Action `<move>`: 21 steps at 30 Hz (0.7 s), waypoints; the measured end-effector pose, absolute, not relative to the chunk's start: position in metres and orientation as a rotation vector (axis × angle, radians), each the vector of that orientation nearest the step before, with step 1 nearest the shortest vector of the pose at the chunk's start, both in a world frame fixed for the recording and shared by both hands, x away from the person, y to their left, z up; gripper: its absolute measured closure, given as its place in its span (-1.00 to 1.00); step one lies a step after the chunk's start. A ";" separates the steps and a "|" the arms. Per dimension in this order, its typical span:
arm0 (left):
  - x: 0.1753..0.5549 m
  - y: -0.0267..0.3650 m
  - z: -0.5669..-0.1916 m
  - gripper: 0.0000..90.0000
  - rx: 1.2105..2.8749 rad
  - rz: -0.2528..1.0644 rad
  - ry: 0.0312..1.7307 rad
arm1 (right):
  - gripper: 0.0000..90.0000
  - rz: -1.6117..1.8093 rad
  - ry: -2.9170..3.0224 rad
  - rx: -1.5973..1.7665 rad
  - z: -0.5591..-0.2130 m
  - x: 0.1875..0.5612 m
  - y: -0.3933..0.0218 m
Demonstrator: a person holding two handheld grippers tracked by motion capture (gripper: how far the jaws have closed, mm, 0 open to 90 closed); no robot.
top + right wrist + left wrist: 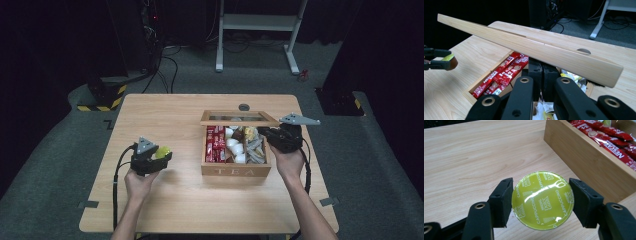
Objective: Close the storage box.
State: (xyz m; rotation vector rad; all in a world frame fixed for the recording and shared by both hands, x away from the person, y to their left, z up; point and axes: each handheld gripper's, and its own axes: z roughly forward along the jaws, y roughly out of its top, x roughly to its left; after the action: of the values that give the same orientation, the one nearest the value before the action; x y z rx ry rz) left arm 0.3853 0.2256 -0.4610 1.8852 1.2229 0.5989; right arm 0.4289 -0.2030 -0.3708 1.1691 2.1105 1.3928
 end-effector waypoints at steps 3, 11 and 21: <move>0.387 0.223 -0.464 -0.14 1.894 0.600 1.225 | 0.95 1.395 2.111 1.167 -0.371 0.429 -0.203; 0.389 0.217 -0.469 -0.14 1.930 0.605 1.221 | 0.95 1.393 2.111 1.168 -0.371 0.429 -0.203; 0.391 0.212 -0.478 -0.14 1.961 0.602 1.220 | 0.95 1.393 2.111 1.173 -0.372 0.428 -0.203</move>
State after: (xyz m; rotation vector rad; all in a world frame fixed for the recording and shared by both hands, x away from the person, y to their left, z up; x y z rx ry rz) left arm 0.3911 0.2117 -0.4777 1.9610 1.2198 0.6020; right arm 0.4284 -0.2030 -0.3718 1.1734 2.1115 1.3928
